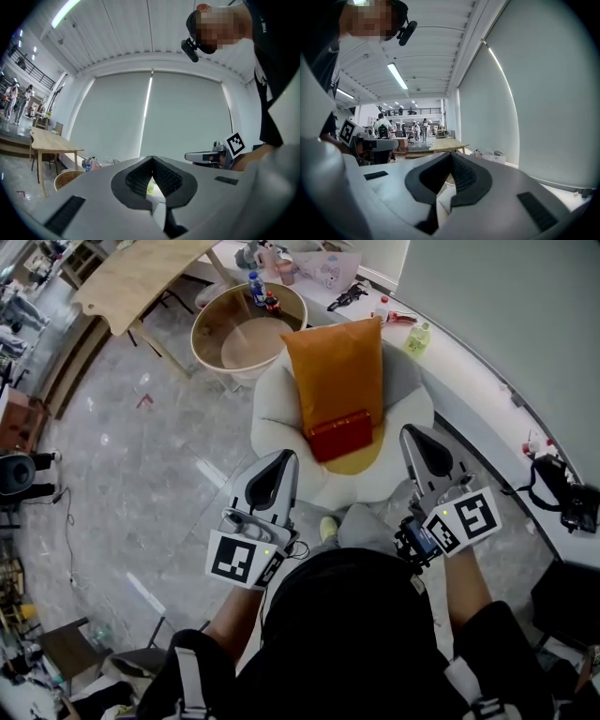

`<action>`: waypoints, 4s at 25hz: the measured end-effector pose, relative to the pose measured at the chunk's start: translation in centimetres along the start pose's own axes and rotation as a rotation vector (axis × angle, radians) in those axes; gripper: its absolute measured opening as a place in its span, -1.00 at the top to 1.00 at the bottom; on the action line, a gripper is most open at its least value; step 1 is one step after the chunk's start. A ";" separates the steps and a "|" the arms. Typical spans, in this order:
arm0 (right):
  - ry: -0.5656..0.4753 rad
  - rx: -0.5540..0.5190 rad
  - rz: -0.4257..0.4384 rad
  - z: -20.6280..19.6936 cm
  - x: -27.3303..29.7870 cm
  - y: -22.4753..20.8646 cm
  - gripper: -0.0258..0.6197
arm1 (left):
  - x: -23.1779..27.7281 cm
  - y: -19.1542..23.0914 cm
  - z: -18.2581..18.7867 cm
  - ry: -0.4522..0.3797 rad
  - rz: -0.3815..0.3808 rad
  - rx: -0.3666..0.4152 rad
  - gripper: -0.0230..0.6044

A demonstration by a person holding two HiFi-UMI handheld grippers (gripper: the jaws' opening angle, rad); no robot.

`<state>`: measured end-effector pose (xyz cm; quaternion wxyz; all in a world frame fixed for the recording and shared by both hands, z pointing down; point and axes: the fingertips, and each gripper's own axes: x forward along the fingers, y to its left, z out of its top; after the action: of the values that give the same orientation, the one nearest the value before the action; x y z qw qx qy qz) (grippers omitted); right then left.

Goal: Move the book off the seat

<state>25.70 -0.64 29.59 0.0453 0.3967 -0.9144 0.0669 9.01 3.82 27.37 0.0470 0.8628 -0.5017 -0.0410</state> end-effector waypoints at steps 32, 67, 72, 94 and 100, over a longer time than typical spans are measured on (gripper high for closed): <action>0.436 -0.366 0.475 -15.0 21.0 -13.6 0.76 | 9.4 10.1 -9.4 0.247 0.329 -0.010 0.90; 1.251 -0.582 0.991 -63.9 28.1 -17.8 0.11 | 8.6 14.6 -38.2 0.455 0.437 -0.245 0.90; 1.455 -0.625 1.209 -63.0 23.9 -17.4 0.17 | 9.0 14.8 -38.2 0.453 0.435 -0.271 0.90; 1.319 -0.865 0.987 -67.0 21.7 -14.7 0.12 | 7.3 14.4 -37.9 0.444 0.435 -0.281 0.90; 1.303 -0.860 0.973 -66.4 21.3 -14.6 0.15 | 6.4 14.1 -37.5 0.453 0.439 -0.282 0.90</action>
<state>23.80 -15.33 99.28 0.6620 -0.1988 -0.7204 -0.0568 4.49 -7.19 66.17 0.2836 0.7064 -0.6417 0.0936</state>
